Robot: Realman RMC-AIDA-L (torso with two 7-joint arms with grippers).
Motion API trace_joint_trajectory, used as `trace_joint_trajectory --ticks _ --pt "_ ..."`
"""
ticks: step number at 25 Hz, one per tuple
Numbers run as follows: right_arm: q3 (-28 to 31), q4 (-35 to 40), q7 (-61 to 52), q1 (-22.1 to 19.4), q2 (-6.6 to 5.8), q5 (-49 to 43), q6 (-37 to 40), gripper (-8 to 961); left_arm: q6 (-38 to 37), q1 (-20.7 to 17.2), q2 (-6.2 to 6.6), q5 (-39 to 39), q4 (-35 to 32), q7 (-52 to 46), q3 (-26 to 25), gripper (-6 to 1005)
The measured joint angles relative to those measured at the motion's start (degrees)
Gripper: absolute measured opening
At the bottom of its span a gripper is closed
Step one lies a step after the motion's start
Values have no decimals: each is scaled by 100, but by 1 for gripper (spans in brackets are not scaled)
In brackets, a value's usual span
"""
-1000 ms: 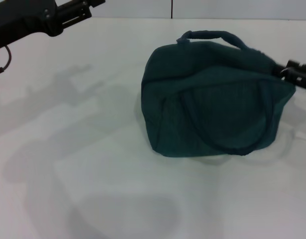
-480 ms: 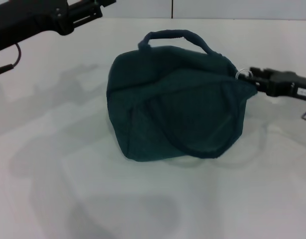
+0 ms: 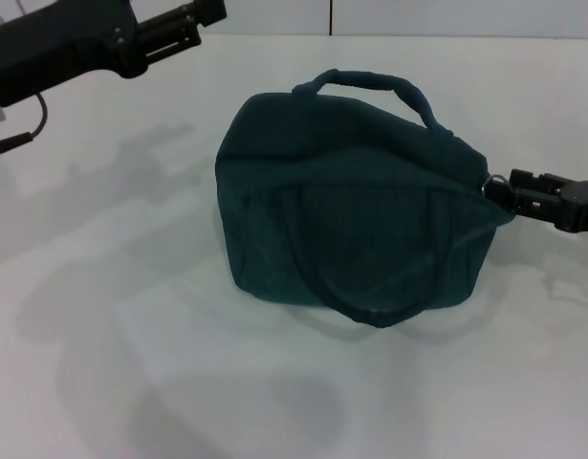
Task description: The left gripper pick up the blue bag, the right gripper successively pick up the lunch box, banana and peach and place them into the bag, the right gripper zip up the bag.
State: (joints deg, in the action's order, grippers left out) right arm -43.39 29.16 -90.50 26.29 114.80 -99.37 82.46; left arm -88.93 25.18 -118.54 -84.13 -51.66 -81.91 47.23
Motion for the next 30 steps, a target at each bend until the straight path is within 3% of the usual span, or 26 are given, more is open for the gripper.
trace_joint_trajectory --ticks 23,27,30 --pt "236 77 -249 -682 -217 124 672 799 90 130 -15 -97 8 0 -37 659" --pt "221 25 -633 -649 -336 -295 562 800 98 185 -15 -104 35 0 -23 659" --pt "203 -25 -800 -558 -337 -616 346 800 98 224 -17 -105 56 0 -14 659"
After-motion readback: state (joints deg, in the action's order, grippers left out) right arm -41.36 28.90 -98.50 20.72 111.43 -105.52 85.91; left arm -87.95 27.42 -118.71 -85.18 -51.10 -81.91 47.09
